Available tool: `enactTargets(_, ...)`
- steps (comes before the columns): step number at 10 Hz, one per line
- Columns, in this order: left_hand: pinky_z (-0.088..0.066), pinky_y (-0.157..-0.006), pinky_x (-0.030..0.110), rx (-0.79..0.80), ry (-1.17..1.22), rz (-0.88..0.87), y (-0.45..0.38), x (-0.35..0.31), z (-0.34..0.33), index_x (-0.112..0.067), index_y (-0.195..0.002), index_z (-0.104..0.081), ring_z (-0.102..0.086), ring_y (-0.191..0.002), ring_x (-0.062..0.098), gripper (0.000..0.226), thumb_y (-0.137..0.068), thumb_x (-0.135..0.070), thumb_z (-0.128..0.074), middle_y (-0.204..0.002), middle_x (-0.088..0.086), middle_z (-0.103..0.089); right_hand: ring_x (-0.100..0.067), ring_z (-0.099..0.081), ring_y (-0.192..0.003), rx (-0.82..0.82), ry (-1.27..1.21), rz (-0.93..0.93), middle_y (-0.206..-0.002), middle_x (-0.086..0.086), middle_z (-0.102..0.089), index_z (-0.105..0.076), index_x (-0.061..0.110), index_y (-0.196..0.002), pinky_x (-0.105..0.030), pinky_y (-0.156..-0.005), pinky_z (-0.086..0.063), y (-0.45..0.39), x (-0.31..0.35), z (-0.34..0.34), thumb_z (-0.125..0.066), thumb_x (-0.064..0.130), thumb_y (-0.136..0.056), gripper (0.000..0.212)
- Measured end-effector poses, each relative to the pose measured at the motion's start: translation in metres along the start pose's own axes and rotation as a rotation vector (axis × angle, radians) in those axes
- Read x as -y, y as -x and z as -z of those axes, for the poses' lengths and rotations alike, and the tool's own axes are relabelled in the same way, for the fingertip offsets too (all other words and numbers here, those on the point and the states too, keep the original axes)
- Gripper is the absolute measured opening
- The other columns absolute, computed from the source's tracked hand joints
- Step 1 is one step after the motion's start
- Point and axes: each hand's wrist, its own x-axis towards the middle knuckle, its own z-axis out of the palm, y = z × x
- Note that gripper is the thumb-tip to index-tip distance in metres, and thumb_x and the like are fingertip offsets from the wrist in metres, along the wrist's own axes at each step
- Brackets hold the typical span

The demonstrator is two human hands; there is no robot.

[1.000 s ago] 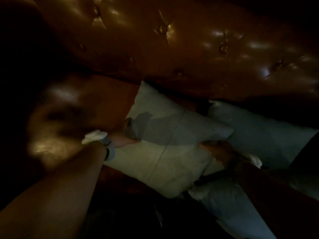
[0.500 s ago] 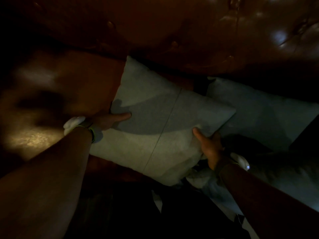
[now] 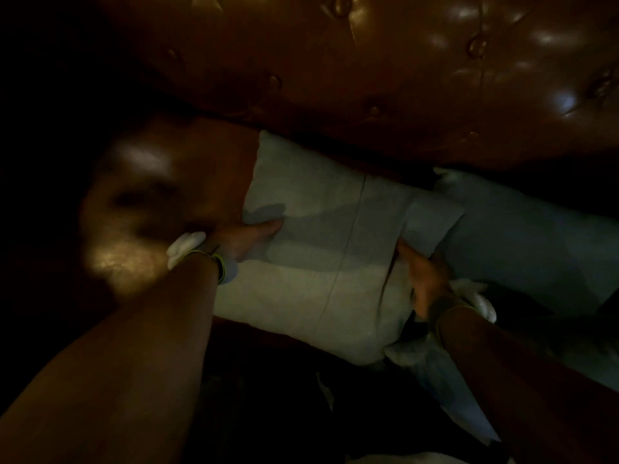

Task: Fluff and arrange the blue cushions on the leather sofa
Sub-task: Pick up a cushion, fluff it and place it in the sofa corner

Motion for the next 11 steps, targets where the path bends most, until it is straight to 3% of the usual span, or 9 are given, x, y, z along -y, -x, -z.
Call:
enactTargets(2, -0.044, -0.108, 0.05, -0.126, -0.035, 0.021, 0.016, -0.006, 0.05, -0.018, -0.143, -0.049, -0.051, -0.13, 0.036, 0.092, -0.064, -0.053, -0.083, -0.147, 0.008, -0.051, -0.023, -0.065, -0.105, 0.223, 0.05, 0.098, -0.124, -0.002, -0.066, -0.06, 0.018, -0.131, -0.038, -0.095, -0.05, 0.02, 0.046, -0.015, -0.075, 0.035, -0.082, 0.054)
enactTargets(3, -0.042, -0.109, 0.053, -0.165, -0.001, 0.068, 0.039, -0.006, 0.072, -0.02, -0.137, -0.056, -0.055, -0.126, 0.036, 0.093, -0.059, -0.061, -0.082, -0.143, 0.007, -0.055, -0.02, -0.067, -0.098, 0.342, 0.108, 0.096, -0.115, -0.003, -0.07, -0.062, 0.015, -0.128, -0.037, -0.091, -0.053, 0.036, 0.057, -0.018, -0.079, 0.035, -0.075, 0.06)
enactTargets(4, -0.04, -0.111, 0.054, -0.212, 0.005, 0.113, 0.054, 0.0, 0.088, -0.021, -0.136, -0.057, -0.053, -0.128, 0.036, 0.087, -0.063, -0.062, -0.08, -0.142, 0.004, -0.055, -0.026, -0.067, -0.109, 0.406, 0.159, 0.117, -0.123, -0.007, -0.07, -0.061, 0.013, -0.132, -0.043, -0.098, -0.052, 0.046, 0.059, -0.021, -0.09, 0.048, -0.049, 0.095)
enactTargets(5, -0.042, -0.108, 0.053, -0.325, 0.027, 0.072, 0.066, 0.022, 0.115, -0.04, -0.132, -0.057, -0.056, -0.124, 0.031, 0.099, -0.043, -0.079, -0.078, -0.14, -0.005, -0.057, -0.03, -0.063, -0.118, 0.512, 0.22, 0.143, -0.13, -0.009, -0.065, -0.057, 0.018, -0.135, -0.048, -0.105, -0.047, 0.059, 0.066, -0.033, -0.089, 0.039, -0.059, 0.085)
enactTargets(6, -0.044, -0.106, 0.045, -0.457, -0.108, -0.079, 0.053, 0.041, 0.146, -0.053, -0.128, -0.053, -0.057, -0.121, 0.018, 0.091, -0.044, -0.079, -0.078, -0.139, -0.014, -0.057, -0.029, -0.06, -0.119, 0.523, 0.29, 0.173, -0.133, -0.007, -0.062, -0.053, 0.023, -0.137, -0.048, -0.105, -0.047, 0.064, 0.074, -0.045, -0.081, 0.024, -0.074, 0.069)
enactTargets(7, -0.047, -0.106, 0.042, -0.538, -0.574, -0.471, 0.072, 0.031, 0.161, -0.042, -0.139, -0.046, -0.054, -0.128, 0.01, 0.075, -0.071, -0.058, -0.075, -0.139, -0.016, -0.054, -0.027, -0.058, -0.118, 0.534, 0.387, 0.193, -0.137, -0.003, -0.057, -0.044, 0.029, -0.145, -0.049, -0.104, -0.047, 0.07, 0.095, -0.064, -0.079, 0.018, -0.077, 0.077)
enactTargets(8, -0.047, -0.106, 0.041, -0.512, -0.596, -0.588, 0.096, 0.021, 0.165, -0.046, -0.136, -0.048, -0.054, -0.126, 0.008, 0.065, -0.077, -0.05, -0.073, -0.134, -0.022, -0.055, -0.026, -0.057, -0.115, 0.556, 0.465, 0.19, -0.143, -0.004, -0.052, -0.035, 0.027, -0.15, -0.044, -0.099, -0.047, 0.078, 0.113, -0.079, -0.076, 0.016, -0.081, 0.081)
enactTargets(10, -0.045, -0.102, 0.03, -0.325, -0.323, -0.421, 0.139, 0.017, 0.164, -0.066, -0.107, -0.055, -0.055, -0.103, -0.014, 0.041, -0.079, -0.045, -0.075, -0.107, -0.047, -0.057, -0.036, -0.047, -0.133, 0.56, 0.773, 0.105, -0.156, -0.008, -0.036, -0.022, 0.025, -0.155, -0.049, -0.103, -0.043, 0.101, 0.15, -0.102, -0.07, 0.033, -0.088, 0.083)
enactTargets(11, -0.047, -0.103, 0.035, -0.284, -0.338, -0.426, 0.136, 0.027, 0.18, -0.064, -0.108, -0.056, -0.06, -0.113, 0.003, 0.039, -0.072, -0.064, -0.071, -0.112, -0.036, -0.061, -0.034, -0.039, -0.14, 0.615, 0.96, 0.103, -0.161, -0.008, -0.026, -0.016, 0.028, -0.156, -0.047, -0.107, -0.04, 0.115, 0.163, -0.111, -0.061, 0.042, -0.091, 0.081)
